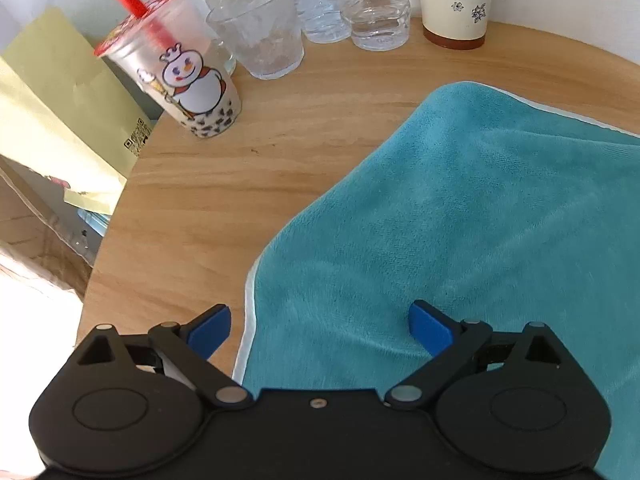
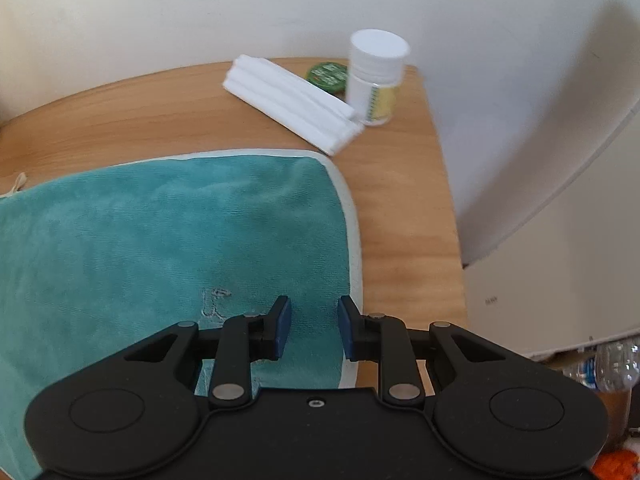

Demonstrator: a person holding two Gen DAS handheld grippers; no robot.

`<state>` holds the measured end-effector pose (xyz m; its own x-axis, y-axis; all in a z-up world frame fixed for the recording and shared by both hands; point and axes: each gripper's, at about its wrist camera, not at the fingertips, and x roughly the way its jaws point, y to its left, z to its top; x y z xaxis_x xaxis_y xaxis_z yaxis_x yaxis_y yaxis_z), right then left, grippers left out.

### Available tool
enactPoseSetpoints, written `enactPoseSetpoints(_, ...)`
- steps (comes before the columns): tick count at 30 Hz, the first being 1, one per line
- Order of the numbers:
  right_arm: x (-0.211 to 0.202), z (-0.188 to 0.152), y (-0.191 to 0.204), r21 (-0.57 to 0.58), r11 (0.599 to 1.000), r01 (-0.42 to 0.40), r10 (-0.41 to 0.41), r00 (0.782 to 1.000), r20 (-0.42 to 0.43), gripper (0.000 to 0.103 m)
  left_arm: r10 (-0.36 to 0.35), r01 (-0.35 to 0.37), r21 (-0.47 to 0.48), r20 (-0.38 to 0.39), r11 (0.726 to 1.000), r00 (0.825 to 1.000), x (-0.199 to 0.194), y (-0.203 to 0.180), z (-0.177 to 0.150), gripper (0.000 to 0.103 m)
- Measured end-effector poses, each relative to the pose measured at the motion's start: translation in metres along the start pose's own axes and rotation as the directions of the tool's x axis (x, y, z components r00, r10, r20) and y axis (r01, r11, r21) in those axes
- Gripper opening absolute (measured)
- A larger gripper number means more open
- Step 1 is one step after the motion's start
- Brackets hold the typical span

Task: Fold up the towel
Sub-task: 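Grasp the towel edge with the right gripper and lift it, then open the right gripper to lay the towel edge back down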

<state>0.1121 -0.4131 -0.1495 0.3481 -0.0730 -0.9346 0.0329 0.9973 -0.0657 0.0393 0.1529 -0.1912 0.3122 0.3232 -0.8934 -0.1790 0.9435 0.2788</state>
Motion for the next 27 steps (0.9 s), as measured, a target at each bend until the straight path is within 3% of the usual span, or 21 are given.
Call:
enactPoseSetpoints(3, -0.004, 0.004, 0.015, -0.063, 0.996, 0.068, -0.069, 0.998, -0.006, 0.028, -0.019, 0.017, 0.056, 0.039, 0.998, 0.999, -0.006, -0.001, -0.007, 0.092)
enactPoseSetpoints(5, -0.016, 0.010, 0.032, -0.106, 0.988, 0.109, -0.106, 0.994, 0.034, 0.030, -0.027, 0.022, 0.072, 0.068, 0.997, 0.997, -0.011, 0.000, -0.009, 0.086)
enactPoseSetpoints(8, -0.037, 0.029, 0.075, -0.170, 0.985, -0.024, 0.035, 0.997, 0.066, 0.032, -0.086, 0.082, 0.036, 0.133, 0.996, 0.987, -0.024, 0.016, -0.003, 0.086)
enactPoseSetpoints(11, -0.057, 0.044, 0.136, -0.314, 0.943, -0.112, 0.152, 0.983, 0.106, 0.047, -0.118, 0.118, 0.011, 0.178, 0.993, 0.977, -0.026, 0.034, 0.010, 0.086)
enactPoseSetpoints(15, -0.061, 0.059, 0.208, -0.417, 0.880, -0.227, 0.284, 0.955, 0.080, 0.047, -0.180, 0.179, 0.023, 0.204, 0.984, 0.962, -0.016, 0.054, 0.035, 0.089)
enactPoseSetpoints(17, -0.063, 0.056, 0.236, -0.445, 0.855, -0.267, 0.325, 0.944, 0.058, 0.047, -0.250, 0.243, 0.063, 0.194, 0.968, 0.948, -0.006, 0.057, 0.047, 0.090)
enactPoseSetpoints(19, -0.062, 0.051, 0.253, -0.440, 0.846, -0.299, 0.346, 0.938, 0.026, 0.047, -0.321, 0.303, 0.119, 0.182, 0.945, 0.929, 0.003, 0.057, 0.054, 0.090)
enactPoseSetpoints(23, -0.054, 0.042, 0.259, -0.395, 0.860, -0.323, 0.348, 0.938, -0.010, 0.047, -0.395, 0.365, 0.209, 0.125, 0.907, 0.910, 0.019, 0.051, 0.061, 0.088)
enactPoseSetpoints(25, -0.053, 0.037, 0.252, -0.336, 0.881, -0.333, 0.345, 0.938, -0.027, 0.047, -0.407, 0.377, 0.228, 0.102, 0.898, 0.908, 0.026, 0.046, 0.062, 0.078)
enactPoseSetpoints(27, -0.052, 0.032, 0.242, -0.284, 0.899, -0.333, 0.336, 0.941, -0.038, 0.047, -0.461, 0.442, 0.213, 0.049, 0.871, 0.886, 0.033, 0.044, 0.065, 0.072)
